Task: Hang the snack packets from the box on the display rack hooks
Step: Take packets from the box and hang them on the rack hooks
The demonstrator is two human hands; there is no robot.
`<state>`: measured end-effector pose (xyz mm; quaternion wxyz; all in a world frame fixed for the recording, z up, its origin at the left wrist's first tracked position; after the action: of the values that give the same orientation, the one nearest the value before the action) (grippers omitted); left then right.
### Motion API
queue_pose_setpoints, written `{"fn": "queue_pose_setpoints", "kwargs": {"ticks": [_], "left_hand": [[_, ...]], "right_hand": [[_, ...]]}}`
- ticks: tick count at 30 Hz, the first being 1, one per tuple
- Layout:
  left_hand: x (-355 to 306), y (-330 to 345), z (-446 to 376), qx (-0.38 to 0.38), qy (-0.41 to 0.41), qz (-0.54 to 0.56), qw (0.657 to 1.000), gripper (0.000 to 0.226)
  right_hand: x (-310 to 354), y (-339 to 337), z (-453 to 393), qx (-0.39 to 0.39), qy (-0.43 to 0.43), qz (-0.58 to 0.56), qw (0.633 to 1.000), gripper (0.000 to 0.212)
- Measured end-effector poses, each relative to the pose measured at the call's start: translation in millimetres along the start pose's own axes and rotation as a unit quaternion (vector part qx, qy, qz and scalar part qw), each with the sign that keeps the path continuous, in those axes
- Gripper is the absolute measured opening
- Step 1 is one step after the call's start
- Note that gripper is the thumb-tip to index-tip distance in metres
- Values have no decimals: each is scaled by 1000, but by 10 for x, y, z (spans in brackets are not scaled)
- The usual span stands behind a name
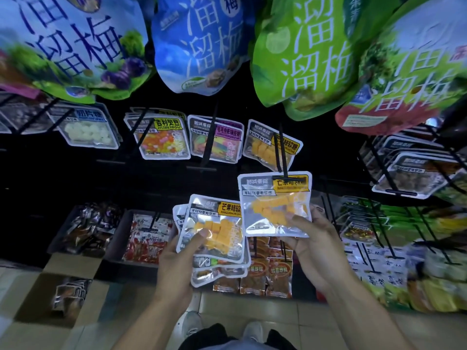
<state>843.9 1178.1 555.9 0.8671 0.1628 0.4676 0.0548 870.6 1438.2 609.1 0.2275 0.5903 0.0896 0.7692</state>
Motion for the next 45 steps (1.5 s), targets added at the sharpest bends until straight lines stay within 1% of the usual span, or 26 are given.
{"fn": "queue_pose_setpoints", "kwargs": {"ticks": [2,4,6,10,12,13,16,17,20,21,24,27,29,32,36,39,42,43,45], "left_hand": [[-3,-13,12,0,1,0,1000,38],[1,-20,23,3,3,6,1000,38],[-3,-24,22,6,9,0,1000,48],[37,-61,0,2,14,1,1000,49],[34,-42,5,5,14,6,1000,54],[26,-25,12,8,13,11,1000,51],[0,1,54,13,12,21,1000,26],[-7,6,63,13,12,21,1000,24],[-23,12,66,14,14,17,1000,30],[-25,14,62,16,15,18,1000,31],[-11,-15,35,13,18,15,1000,35],[2,-45,22,2,14,2,1000,53],[9,-64,24,-5,11,6,1000,54],[22,-61,26,-3,5,12,1000,51],[2,-66,35,-1,8,6,1000,34],[-56,-57,63,-8,15,-9,1000,33],[-95,-46,91,-13,13,-7,1000,25],[-111,-43,99,-15,13,-7,1000,22],[-140,-40,112,-16,16,-8,1000,19]], "right_hand": [[1,-49,20,-3,-3,-5,1000,45],[18,-57,19,6,-6,9,1000,41],[35,-39,3,18,-11,17,1000,41],[95,12,-34,27,-27,15,999,57],[89,11,-46,19,-32,10,999,57],[80,-5,-46,11,-34,8,999,54],[70,-34,-49,-6,-35,14,999,34],[77,-20,-51,-6,-36,23,999,29],[93,-7,-58,-22,-40,45,998,18],[100,4,-63,-28,-43,57,997,18],[148,36,-55,-43,-62,95,993,35],[162,27,-66,-47,-78,99,991,36],[163,-5,-86,-57,-83,111,989,32],[256,7,-156,-66,-92,161,981,17],[462,14,-292,-83,-127,255,955,9],[572,7,-358,-107,-165,315,929,29],[652,-6,-395,-139,-209,340,906,54],[663,1,-416,-143,-220,346,901,59],[674,16,-472,-147,-236,358,892,61]]}}
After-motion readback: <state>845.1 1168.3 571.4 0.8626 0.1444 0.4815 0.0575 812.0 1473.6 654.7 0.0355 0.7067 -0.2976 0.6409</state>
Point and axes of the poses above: each hand's wrist, its own z-axis away from the middle knuckle, its own y-axis out of the palm, x = y × z, the point moved 9 cm from there along -z, towards the middle knuckle, and after that the axes turned 15 degrees about x, right-handed, at the moved point
